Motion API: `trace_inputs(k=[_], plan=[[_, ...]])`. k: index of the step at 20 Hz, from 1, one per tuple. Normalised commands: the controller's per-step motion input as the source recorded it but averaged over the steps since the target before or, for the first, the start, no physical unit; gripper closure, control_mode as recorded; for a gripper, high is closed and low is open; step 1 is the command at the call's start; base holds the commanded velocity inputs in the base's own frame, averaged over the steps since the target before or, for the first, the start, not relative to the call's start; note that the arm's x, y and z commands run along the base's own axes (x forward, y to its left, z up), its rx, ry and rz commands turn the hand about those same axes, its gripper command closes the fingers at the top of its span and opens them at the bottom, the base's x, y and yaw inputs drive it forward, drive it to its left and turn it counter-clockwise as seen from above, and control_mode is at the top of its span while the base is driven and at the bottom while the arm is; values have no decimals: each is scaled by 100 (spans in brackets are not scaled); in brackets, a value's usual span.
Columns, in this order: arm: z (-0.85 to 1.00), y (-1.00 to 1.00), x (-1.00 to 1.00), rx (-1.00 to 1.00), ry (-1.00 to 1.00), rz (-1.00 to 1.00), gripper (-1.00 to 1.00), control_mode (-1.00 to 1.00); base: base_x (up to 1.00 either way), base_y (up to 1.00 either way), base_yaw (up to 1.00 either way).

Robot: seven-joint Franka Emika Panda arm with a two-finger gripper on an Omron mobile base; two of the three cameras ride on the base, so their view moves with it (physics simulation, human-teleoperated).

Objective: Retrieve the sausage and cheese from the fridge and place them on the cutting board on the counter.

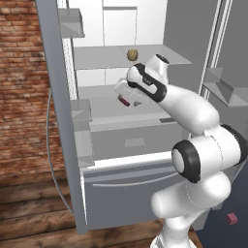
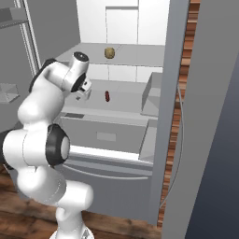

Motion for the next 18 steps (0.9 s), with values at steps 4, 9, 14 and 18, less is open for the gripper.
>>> trace_inputs(k=[4, 9, 14, 18], plan=[[3, -59, -46, 0, -6, -12, -100, -100, 0, 0, 0], [2, -58, -28, -2, -1, -10, -100, -100, 0, 0, 0], [2, -36, -22, -15, 5, -10, -100, -100, 0, 0, 0], [11, -18, -16, -18, 0, -4, -100, -100, 0, 0, 0]])
